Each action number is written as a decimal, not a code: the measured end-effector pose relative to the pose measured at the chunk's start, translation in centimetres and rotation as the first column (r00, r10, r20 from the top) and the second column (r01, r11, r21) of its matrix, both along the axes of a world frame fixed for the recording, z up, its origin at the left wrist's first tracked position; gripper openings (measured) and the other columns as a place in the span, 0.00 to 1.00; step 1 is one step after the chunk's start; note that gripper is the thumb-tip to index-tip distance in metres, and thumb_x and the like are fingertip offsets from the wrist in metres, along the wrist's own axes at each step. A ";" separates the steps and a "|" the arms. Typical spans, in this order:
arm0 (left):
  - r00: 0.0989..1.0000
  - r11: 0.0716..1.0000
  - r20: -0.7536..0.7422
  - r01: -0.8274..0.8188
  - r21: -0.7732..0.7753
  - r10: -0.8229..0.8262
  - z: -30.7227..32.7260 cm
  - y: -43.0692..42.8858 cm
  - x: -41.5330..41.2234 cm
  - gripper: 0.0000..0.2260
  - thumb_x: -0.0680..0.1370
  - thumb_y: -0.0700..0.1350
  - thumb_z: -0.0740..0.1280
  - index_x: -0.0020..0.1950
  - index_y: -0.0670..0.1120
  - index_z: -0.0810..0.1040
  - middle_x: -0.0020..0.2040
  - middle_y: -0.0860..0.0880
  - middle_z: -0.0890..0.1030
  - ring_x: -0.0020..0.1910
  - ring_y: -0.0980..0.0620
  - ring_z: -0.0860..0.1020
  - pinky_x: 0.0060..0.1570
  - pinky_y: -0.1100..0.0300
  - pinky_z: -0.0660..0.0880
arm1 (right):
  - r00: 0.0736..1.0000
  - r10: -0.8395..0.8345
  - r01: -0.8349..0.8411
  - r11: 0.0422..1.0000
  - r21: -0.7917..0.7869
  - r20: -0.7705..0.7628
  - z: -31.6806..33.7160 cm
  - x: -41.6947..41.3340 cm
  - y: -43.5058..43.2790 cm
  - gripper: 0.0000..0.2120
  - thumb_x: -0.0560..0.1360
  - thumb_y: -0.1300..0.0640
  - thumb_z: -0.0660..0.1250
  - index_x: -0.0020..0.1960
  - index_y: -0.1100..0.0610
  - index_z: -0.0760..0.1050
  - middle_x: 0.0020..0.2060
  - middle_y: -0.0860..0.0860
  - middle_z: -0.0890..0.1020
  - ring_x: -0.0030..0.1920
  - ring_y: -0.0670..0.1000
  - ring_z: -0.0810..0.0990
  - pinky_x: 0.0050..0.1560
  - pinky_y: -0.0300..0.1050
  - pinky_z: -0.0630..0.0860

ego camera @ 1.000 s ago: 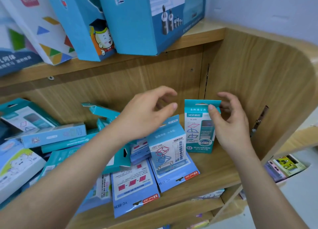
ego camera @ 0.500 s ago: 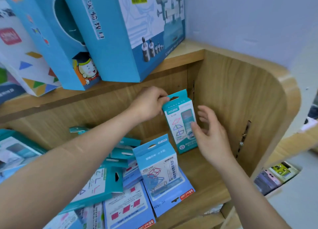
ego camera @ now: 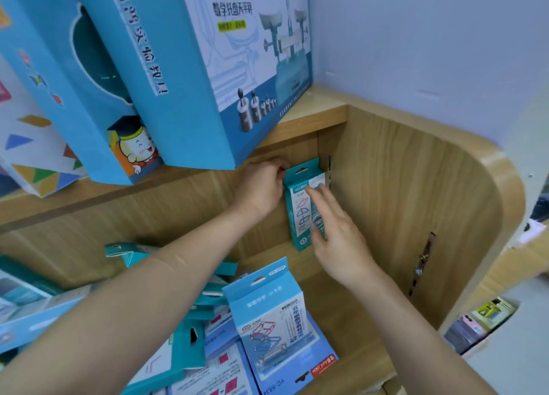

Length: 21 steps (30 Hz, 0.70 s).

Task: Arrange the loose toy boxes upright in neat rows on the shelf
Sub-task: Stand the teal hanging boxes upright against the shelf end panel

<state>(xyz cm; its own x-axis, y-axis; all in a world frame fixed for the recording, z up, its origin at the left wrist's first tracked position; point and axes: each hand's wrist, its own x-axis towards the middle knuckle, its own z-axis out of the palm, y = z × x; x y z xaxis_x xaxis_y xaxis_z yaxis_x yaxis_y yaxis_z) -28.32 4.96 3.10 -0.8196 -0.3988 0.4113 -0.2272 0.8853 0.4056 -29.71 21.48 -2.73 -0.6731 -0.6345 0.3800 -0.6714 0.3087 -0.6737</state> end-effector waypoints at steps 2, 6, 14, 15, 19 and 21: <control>0.999 1.000 -0.035 0.020 -0.010 -0.020 0.3 0.2 0.3 0.12 0.78 0.36 0.61 0.58 0.45 0.78 0.56 0.45 0.81 0.55 0.48 0.78 0.53 0.63 0.72 | 0.996 -0.020 0.028 0.995 0.093 -0.085 0.4 -0.4 -0.4 0.32 0.78 0.62 0.60 0.76 0.47 0.50 0.77 0.47 0.50 0.75 0.51 0.54 0.72 0.49 0.62; 0.998 0.995 -0.034 0.042 -0.093 -0.045 0.2 0.5 2.2 0.13 0.79 0.40 0.62 0.63 0.48 0.77 0.63 0.45 0.75 0.58 0.47 0.75 0.59 0.59 0.72 | 0.987 -0.040 0.075 0.971 0.225 -0.158 1.0 -1.5 -1.3 0.34 0.77 0.60 0.62 0.77 0.49 0.49 0.77 0.51 0.50 0.75 0.55 0.50 0.72 0.50 0.58; 0.953 0.989 0.266 0.135 0.064 -0.147 -0.4 0.1 2.6 0.21 0.79 0.37 0.59 0.72 0.47 0.67 0.65 0.47 0.76 0.62 0.50 0.75 0.62 0.58 0.72 | 0.993 -0.051 0.082 0.950 0.301 -0.110 1.1 -2.3 -2.4 0.33 0.77 0.58 0.63 0.77 0.50 0.50 0.76 0.52 0.53 0.76 0.55 0.51 0.72 0.52 0.59; 0.948 0.985 0.275 0.134 0.111 -0.160 -0.4 0.1 2.6 0.22 0.79 0.36 0.59 0.72 0.47 0.66 0.65 0.47 0.76 0.63 0.50 0.75 0.63 0.59 0.71 | 0.996 -0.042 0.065 0.954 0.292 -0.084 1.1 -2.4 -2.4 0.33 0.77 0.58 0.62 0.77 0.50 0.51 0.76 0.52 0.53 0.75 0.55 0.52 0.72 0.51 0.60; 0.933 0.958 0.287 0.147 0.246 -0.217 0.6 -0.2 3.9 0.21 0.79 0.36 0.61 0.72 0.46 0.66 0.66 0.47 0.74 0.65 0.53 0.72 0.64 0.63 0.68 | 0.995 0.007 0.009 0.987 0.159 -0.100 1.9 -1.8 -1.3 0.27 0.78 0.59 0.61 0.75 0.50 0.57 0.75 0.49 0.59 0.73 0.52 0.62 0.69 0.51 0.68; 0.933 0.940 0.263 0.164 0.300 -0.247 1.5 -0.1 5.6 0.17 0.79 0.39 0.62 0.69 0.47 0.71 0.64 0.49 0.76 0.63 0.56 0.73 0.63 0.65 0.68 | 0.998 0.057 -0.057 0.998 0.011 -0.027 2.7 -1.1 -0.1 0.23 0.79 0.58 0.60 0.73 0.50 0.63 0.72 0.48 0.66 0.69 0.49 0.68 0.66 0.51 0.71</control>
<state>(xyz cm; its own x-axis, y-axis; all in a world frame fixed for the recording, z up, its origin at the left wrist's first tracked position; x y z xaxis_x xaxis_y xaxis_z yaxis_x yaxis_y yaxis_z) -22.75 4.83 4.58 -0.9619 -0.2702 0.0421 -0.1971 0.7919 0.5780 -30.76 21.36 -0.02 -0.6248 -0.6758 0.3910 -0.7065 0.2762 -0.6516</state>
